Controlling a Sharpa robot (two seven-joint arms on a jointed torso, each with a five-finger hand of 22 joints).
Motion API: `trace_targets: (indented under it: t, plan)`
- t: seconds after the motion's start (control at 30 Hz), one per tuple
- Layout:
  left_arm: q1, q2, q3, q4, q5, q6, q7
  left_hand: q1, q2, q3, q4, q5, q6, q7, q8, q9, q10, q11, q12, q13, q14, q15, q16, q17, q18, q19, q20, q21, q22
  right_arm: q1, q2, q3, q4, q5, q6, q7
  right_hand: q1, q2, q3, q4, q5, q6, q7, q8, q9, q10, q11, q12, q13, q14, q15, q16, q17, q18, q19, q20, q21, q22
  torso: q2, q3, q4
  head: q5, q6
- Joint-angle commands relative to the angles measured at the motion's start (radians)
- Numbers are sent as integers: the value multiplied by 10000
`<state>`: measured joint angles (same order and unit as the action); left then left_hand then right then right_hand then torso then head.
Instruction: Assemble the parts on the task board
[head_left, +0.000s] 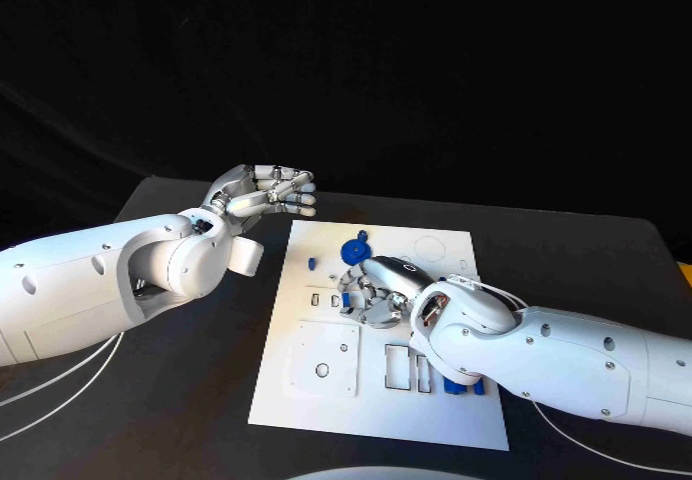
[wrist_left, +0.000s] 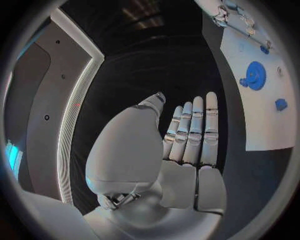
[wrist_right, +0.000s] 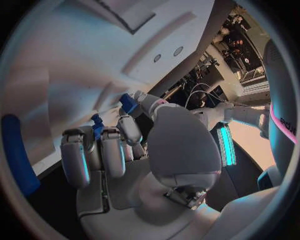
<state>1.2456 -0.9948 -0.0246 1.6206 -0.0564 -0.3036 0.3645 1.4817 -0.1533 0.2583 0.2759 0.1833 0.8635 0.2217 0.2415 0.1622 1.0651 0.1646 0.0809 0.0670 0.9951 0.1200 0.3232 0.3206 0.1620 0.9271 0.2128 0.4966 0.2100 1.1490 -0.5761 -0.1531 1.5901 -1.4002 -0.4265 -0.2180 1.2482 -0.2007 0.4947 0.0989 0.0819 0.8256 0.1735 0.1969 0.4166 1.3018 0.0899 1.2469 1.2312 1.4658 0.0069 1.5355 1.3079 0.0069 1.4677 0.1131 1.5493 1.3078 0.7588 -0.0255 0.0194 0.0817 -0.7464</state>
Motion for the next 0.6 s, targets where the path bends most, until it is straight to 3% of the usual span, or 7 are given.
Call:
trace_targets:
  t: [0.03, 0.2, 0.33, 0.47, 0.6]
  plan:
    - [4, 10, 6, 6, 28, 183, 36, -19, 3, 60, 16, -52, -20, 8, -58, -5, 46, 24, -36, 12, -61, -10, -62, 12, 173, -86, -5, 32, 12, -8, -4, -3, 20, -139, -55, 212, 19, -151, -233, 41, 90, -370, 97, -254, -113, -158, 57, -79, -65, 809, 129, -68, 1637, 14, 819, 106, -56, 2433, -4, -3, 1, 0, -6]
    - [4, 18, 6, -15, 28, 191, 36, -27, -4, 76, 18, -54, -18, 7, -64, -5, 50, 25, -51, 12, -68, -7, -74, 37, 175, -104, 0, 48, 17, -8, -45, -3, 86, -117, -356, 419, 75, -148, -602, 165, -5, -632, 196, -473, -255, -208, 151, -63, -78, 804, 213, -74, 1623, 17, 814, 185, -66, 2430, -4, 1, 0, -4, -1]
    - [4, 31, 4, -86, -91, 176, -41, -24, -9, 79, 15, -54, -18, 3, -65, -5, 52, 23, -53, 12, -67, -7, -75, 43, 176, -106, 1, 52, 18, 21, -249, 7, 304, 238, -1081, 1059, 172, -64, -954, 306, 67, -690, 232, -557, -333, -191, 184, -3, -47, 788, 246, -103, 1560, 39, 760, 227, -140, 2380, -40, 15, -19, -9, 30]
    - [3, 76, 3, -209, -764, 292, -414, -268, -170, -53, 87, -83, 58, -35, -45, 18, 196, -28, -34, 38, 199, -79, 67, 212, 202, -47, -21, 183, 69, 255, -604, 38, 471, 1298, -1466, 2357, 289, 116, -1022, 417, 342, -584, 224, -526, -357, -249, 179, -19, -83, 732, 247, -198, 1360, 149, 484, 239, -510, 2126, -91, 26, -31, -38, 107]
    - [3, 181, -1, -403, -1916, 593, -1252, -928, -200, -403, 122, -86, 461, -256, 130, 153, 995, -324, 259, 214, 1399, -468, 934, 851, 222, 633, -358, 907, 406, 705, -1151, 57, 551, 3436, -1099, 3655, 502, 273, -917, 458, 662, -39, 94, -144, -271, -929, 66, -696, -806, 541, 150, -539, 715, 354, -35, 166, -1237, 1641, -224, 58, -64, -28, 125]
